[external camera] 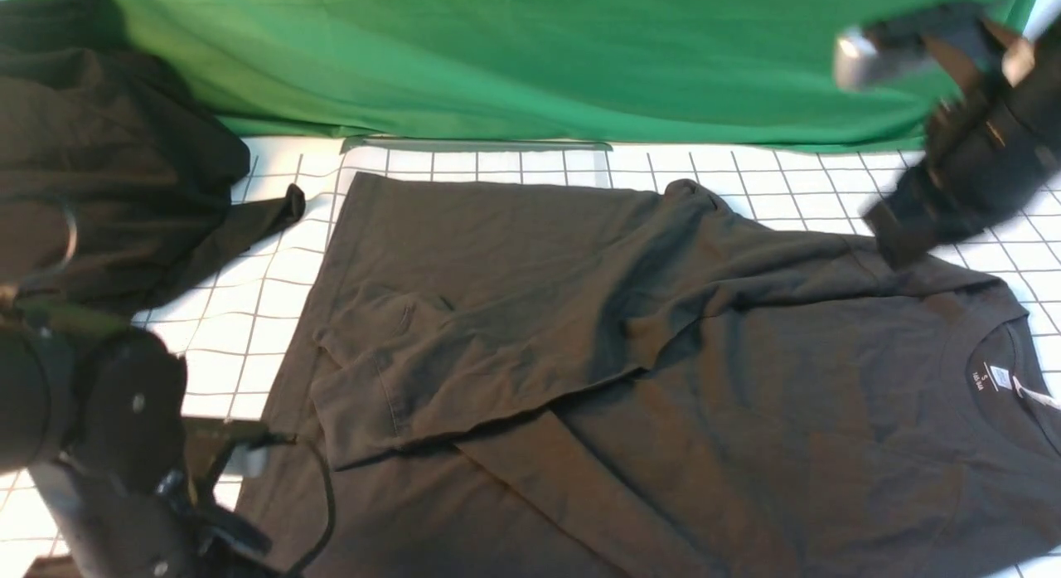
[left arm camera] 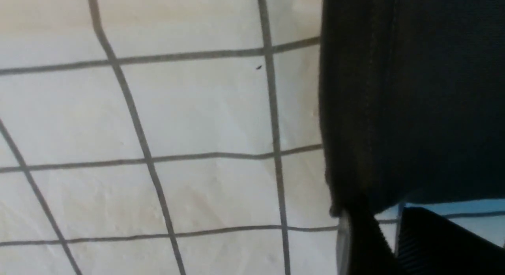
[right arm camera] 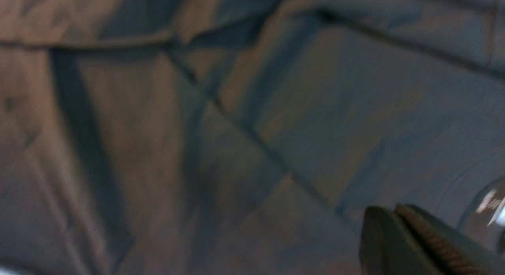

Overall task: Fold a long-sleeved shirt over a white checkered tablecloth.
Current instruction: 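Grasp the near edge of the shirt at its hem and shoulder corners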

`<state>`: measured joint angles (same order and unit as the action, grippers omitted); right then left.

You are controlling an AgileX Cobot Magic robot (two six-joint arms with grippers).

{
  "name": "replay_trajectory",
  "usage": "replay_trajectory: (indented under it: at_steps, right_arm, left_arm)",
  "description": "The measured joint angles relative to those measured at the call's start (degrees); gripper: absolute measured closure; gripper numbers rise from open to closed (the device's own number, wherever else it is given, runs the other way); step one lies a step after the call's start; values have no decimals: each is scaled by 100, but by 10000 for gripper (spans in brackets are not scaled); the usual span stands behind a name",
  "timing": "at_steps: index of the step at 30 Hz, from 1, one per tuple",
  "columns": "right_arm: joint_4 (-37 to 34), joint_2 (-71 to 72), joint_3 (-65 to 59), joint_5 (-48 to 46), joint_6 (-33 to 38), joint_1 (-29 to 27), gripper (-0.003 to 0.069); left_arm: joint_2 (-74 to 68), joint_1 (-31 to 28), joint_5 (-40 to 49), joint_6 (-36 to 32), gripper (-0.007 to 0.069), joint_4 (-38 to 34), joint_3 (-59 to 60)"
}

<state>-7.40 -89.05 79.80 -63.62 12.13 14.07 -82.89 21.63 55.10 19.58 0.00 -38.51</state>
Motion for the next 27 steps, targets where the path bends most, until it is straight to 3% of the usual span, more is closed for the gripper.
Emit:
replay_trajectory:
  at_steps: [6,11,14,19,22,26,27]
  right_arm:
    - [-608,925,-1337,-13,467,49,638]
    - [-680,1214,-1895,-225,670,443,638]
    - [-717,1349,-2237,-224,819,1010,635]
    - [-735,1374,-2617,47,911,2035,621]
    - [-739,1374,-3013,720,947,2734,568]
    - [-595,1291,-3467,1353,879,3332,444]
    - [-388,1215,-3667,1615,661,3515,356]
  left_arm:
    - [5,0,-970,405,175,178,428]
    - [5,0,-1041,418,148,183,463]
    - [5,0,-1103,422,244,120,468]
    - [33,6,-1161,214,547,0,474]
    - [209,6,-909,121,601,79,474]
    - [568,6,-635,98,603,121,474]
    - [800,6,-491,98,603,126,474]
